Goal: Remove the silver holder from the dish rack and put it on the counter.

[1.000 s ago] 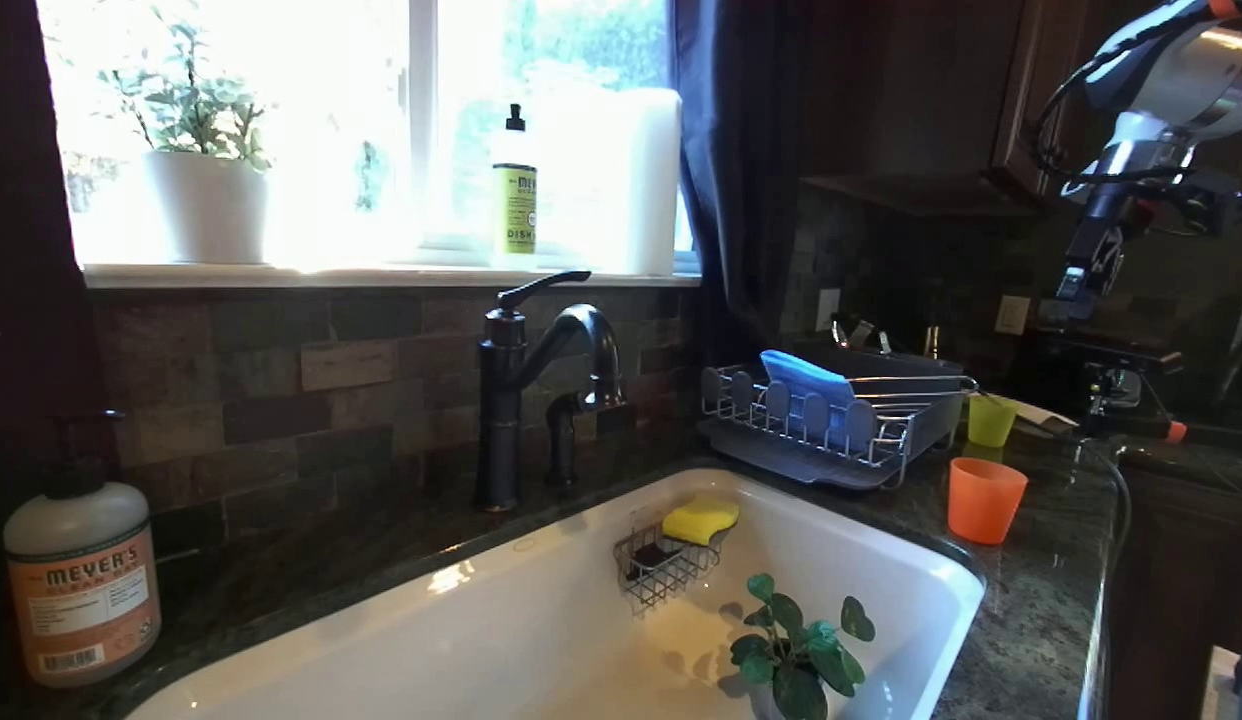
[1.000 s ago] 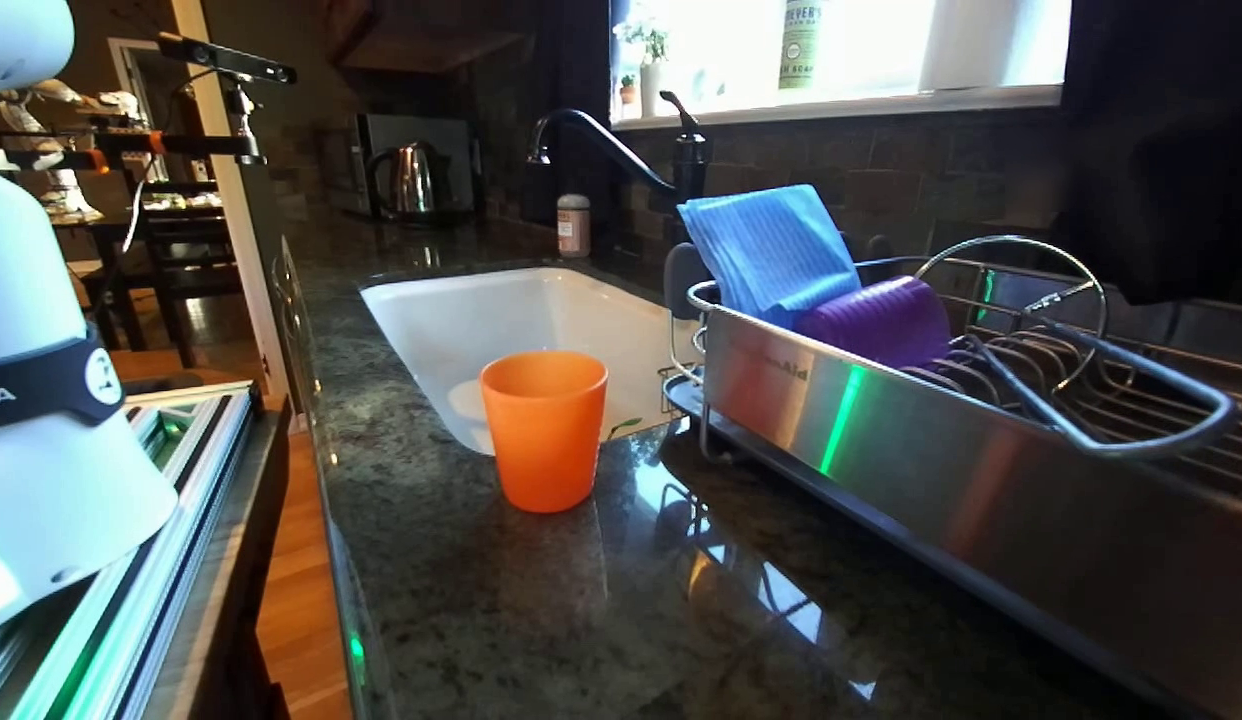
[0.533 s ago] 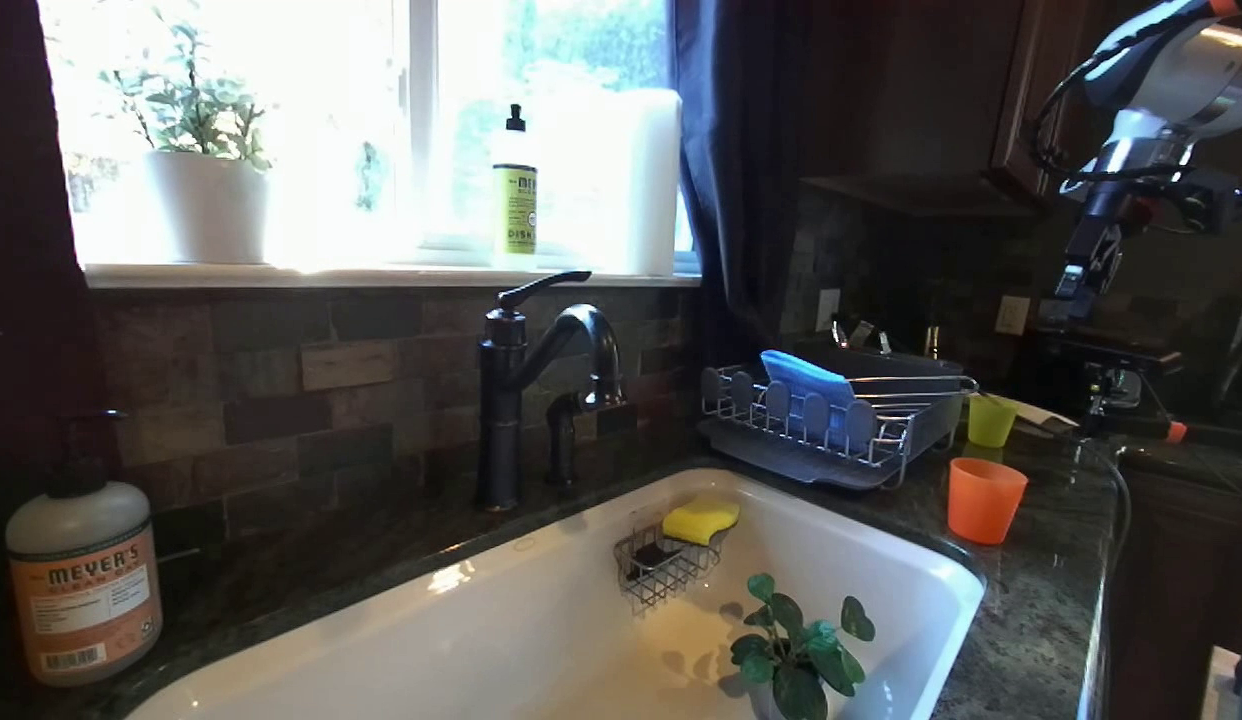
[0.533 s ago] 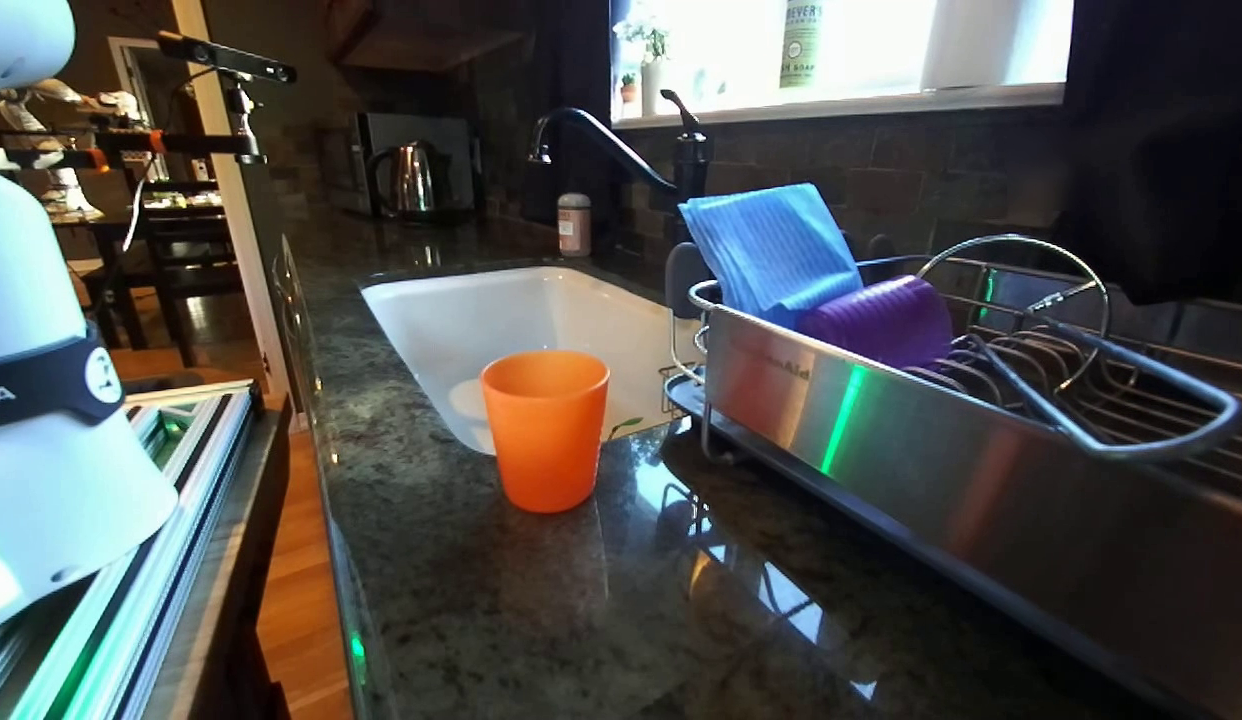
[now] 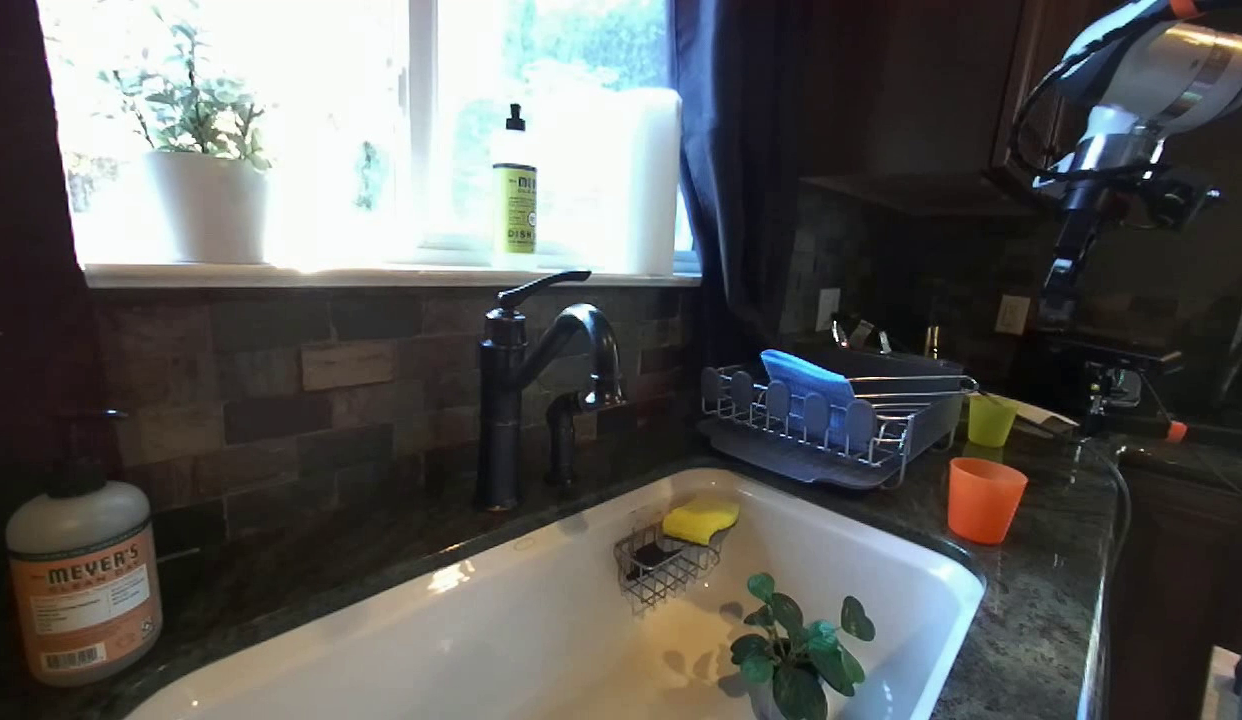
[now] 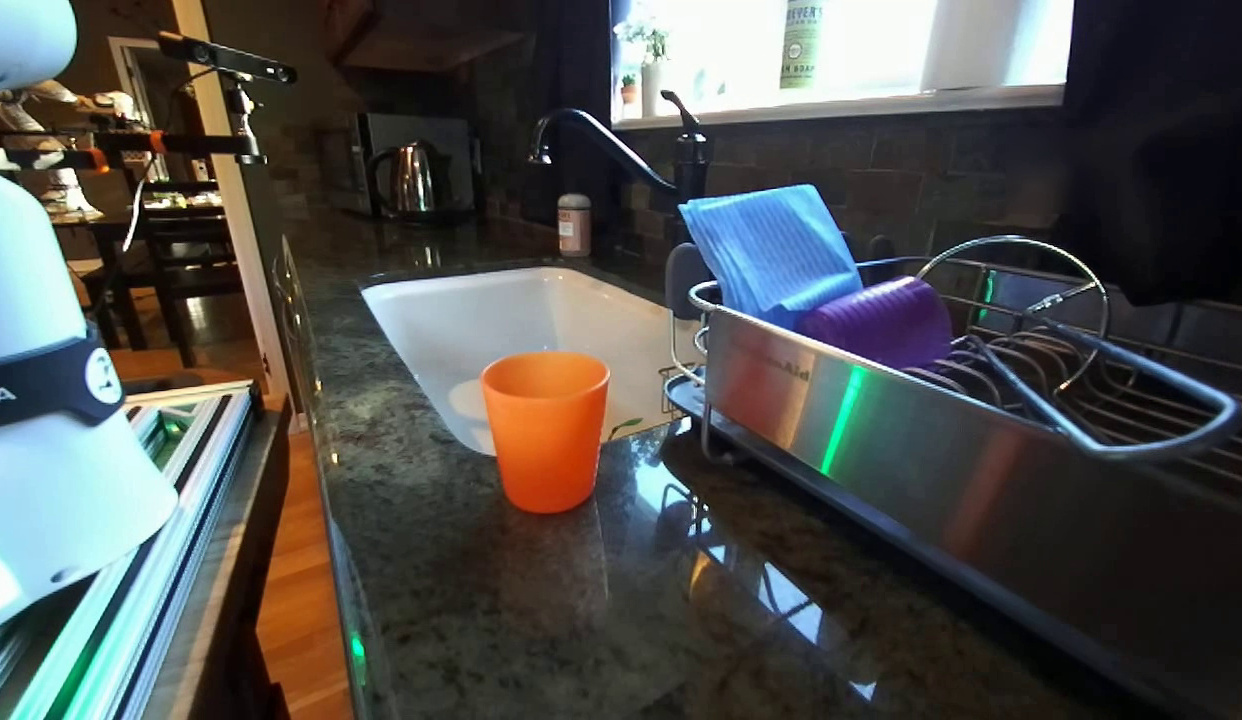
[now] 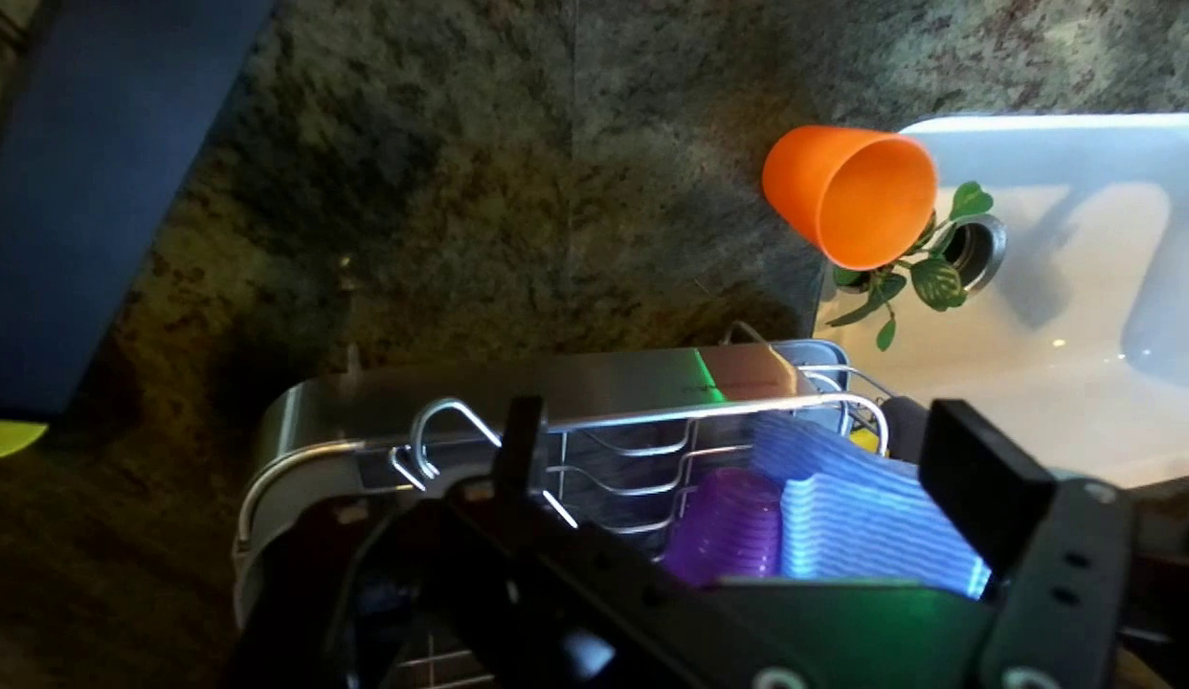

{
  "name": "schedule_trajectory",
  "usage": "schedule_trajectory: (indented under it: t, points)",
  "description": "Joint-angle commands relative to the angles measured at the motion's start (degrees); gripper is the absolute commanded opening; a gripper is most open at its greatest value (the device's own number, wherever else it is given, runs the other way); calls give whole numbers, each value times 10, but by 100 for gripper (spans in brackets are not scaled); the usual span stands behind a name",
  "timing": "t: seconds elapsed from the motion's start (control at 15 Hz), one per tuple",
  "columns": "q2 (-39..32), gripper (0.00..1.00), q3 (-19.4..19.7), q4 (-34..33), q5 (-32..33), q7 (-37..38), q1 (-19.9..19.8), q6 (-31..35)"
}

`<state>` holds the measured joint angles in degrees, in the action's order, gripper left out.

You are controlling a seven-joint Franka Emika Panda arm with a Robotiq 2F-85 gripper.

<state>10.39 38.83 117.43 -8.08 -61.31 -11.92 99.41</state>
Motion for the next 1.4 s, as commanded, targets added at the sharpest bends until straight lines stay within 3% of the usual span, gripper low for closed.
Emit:
schedule_trajectory:
  t: [0.0,0.4,0.8,1.2,1.33]
  points:
    - [-75,100,-11,-52,-60,-73,-11,-33]
    - [-211,100,-43,-141,-140,-162,-84,-66]
    - [-300,100,-127,-235,-168,-197,-187,-107]
    - [-337,100,-183,-283,-164,-187,-228,-91]
    - [-326,100,-194,-268,-155,-175,-224,-52]
